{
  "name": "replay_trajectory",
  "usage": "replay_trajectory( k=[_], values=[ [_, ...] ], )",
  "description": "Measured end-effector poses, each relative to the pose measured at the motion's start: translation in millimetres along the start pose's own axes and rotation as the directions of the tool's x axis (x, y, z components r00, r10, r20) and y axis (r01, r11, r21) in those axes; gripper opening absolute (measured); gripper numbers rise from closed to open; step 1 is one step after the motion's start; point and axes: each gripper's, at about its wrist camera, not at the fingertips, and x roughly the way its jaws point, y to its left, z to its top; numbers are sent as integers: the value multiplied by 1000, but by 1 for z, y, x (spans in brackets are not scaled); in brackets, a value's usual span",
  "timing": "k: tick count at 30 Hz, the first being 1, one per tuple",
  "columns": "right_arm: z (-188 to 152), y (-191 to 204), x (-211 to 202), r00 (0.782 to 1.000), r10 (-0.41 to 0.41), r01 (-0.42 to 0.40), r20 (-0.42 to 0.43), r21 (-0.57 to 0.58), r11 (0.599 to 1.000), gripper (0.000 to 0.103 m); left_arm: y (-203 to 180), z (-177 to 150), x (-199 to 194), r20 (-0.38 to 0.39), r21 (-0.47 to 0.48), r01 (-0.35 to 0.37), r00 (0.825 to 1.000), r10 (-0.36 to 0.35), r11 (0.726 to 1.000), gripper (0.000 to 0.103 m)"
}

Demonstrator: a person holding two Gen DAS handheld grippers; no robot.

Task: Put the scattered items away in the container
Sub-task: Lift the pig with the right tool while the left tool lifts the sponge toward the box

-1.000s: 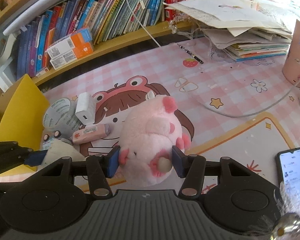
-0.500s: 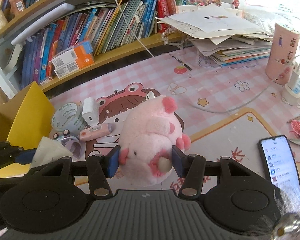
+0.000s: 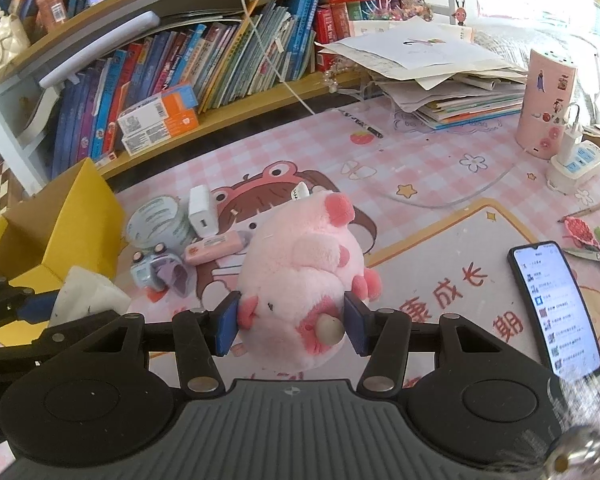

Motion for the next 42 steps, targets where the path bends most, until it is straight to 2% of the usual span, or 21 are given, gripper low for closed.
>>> replay_trajectory(
  k=[23, 42],
  values=[
    [-31, 60, -31, 1000, -16, 17, 22, -44, 999, 50, 34, -34, -53, 66, -16, 17, 998, -16, 1000, 28],
    [-42, 97, -46, 998, 27, -21, 50, -105, 994, 50, 60, -60, -100, 136, -115, -67, 987, 82, 991, 27]
  ],
)
